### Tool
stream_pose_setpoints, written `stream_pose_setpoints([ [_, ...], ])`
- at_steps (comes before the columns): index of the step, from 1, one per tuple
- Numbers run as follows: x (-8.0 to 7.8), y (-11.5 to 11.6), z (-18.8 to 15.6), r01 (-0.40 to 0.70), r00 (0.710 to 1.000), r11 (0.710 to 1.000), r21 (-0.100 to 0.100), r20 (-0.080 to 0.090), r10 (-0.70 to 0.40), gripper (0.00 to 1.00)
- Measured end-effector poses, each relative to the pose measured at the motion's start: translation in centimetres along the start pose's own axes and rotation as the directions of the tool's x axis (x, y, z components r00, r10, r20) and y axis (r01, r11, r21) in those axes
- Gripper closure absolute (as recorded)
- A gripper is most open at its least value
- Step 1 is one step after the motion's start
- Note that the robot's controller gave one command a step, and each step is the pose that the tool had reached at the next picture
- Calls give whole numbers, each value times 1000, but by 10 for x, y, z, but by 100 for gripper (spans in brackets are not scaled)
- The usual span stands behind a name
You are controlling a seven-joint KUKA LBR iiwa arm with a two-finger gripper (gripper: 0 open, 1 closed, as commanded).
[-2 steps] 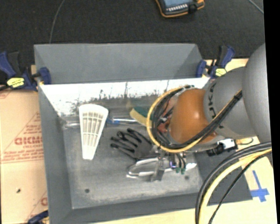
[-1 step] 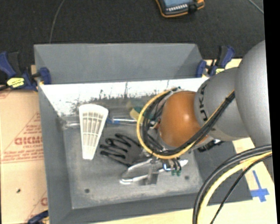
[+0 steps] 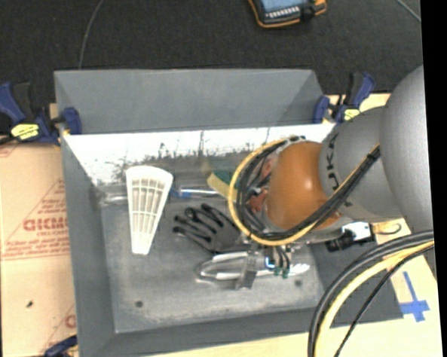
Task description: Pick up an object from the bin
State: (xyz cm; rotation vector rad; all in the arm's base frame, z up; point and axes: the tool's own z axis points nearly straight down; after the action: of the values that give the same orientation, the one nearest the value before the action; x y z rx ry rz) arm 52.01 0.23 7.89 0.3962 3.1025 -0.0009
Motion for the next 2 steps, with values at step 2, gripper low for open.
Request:
stream_pose_setpoints([
  [2, 24, 14, -8, 361, 932, 932, 2, -1, -361, 100],
])
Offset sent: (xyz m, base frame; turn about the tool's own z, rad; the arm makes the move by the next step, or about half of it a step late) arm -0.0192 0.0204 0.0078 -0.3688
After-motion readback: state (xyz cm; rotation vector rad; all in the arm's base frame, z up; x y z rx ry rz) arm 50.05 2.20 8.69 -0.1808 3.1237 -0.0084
